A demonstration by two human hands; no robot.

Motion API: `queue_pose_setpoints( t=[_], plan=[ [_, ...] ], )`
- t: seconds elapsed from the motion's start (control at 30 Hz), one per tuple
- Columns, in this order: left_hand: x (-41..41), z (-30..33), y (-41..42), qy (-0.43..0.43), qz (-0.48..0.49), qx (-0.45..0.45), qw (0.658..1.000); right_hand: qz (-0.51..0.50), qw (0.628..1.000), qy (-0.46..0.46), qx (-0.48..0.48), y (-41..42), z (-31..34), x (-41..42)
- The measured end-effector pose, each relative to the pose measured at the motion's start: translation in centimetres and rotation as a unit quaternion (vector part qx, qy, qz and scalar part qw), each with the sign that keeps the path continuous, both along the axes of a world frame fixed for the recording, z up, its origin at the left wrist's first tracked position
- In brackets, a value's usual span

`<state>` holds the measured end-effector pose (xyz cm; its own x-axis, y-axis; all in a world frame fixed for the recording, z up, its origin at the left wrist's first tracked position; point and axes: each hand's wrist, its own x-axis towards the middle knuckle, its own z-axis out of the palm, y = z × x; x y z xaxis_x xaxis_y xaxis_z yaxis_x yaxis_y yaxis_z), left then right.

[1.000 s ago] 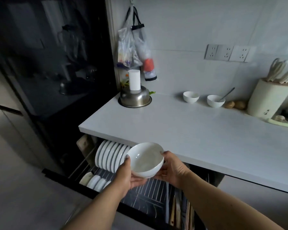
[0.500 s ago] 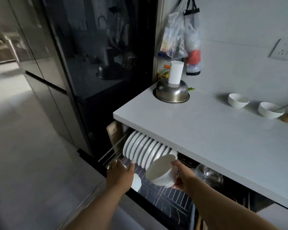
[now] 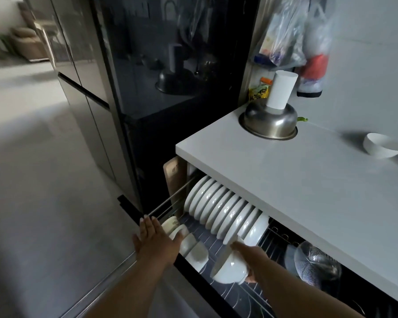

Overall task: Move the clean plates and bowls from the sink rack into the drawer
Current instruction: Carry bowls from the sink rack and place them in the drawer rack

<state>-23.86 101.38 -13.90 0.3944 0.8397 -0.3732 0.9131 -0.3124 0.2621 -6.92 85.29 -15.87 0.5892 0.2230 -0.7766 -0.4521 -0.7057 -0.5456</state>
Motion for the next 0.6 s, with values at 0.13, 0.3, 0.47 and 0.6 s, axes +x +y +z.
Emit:
queue_pose_setpoints(
  t=[0.13,0.3,0.47,0.6],
  plan=[
    [0.4,-1.2,0.7,0.005,-0.001,0.027,1.000,0.021,1.000,0.006,-0.019,1.3,-2.7,-0.1],
    [0.8,-2.5,1.6,-0.008,0.009,0.078,0.997,0.027,0.999,0.022,-0.030,2.6,-5.8,-0.1],
    [1.4,-3.4,2.0,-0.023,0.012,0.099,0.995,0.032,0.999,-0.003,-0.039,3.7,-7.7,-0.4],
    [1.3,-3.8,2.0,-0.020,0.014,0.112,0.993,0.030,0.999,-0.013,-0.044,4.7,-8.7,-0.6]
  ],
)
